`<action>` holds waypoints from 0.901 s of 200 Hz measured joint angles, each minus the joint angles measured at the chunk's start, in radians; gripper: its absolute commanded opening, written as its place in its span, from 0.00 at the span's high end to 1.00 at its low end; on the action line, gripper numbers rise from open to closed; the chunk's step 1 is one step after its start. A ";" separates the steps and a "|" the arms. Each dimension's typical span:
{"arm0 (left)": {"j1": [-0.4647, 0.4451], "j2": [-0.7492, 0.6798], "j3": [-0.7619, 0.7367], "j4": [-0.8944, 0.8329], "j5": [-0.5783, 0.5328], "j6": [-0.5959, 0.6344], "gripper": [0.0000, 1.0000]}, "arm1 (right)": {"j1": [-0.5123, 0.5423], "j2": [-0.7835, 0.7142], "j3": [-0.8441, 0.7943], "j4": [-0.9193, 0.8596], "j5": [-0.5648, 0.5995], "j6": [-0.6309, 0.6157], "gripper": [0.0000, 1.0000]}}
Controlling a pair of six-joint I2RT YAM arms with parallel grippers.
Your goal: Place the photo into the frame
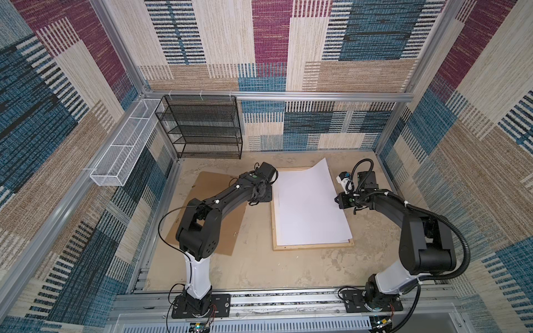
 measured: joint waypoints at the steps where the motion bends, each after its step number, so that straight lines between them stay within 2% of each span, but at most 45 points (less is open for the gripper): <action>1: 0.000 0.000 0.000 0.000 0.000 0.000 0.57 | 0.000 0.000 0.000 0.000 0.000 0.000 1.00; 39: -0.003 0.008 0.003 0.011 0.040 0.001 0.57 | 0.000 -0.026 -0.006 0.013 -0.019 0.000 1.00; 88: -0.031 0.052 0.034 0.037 0.107 0.016 0.56 | 0.000 -0.201 -0.087 0.087 -0.098 -0.011 1.00; 180: -0.031 -0.003 -0.010 0.053 0.078 0.019 0.56 | -0.002 -0.337 -0.124 0.181 -0.217 0.003 1.00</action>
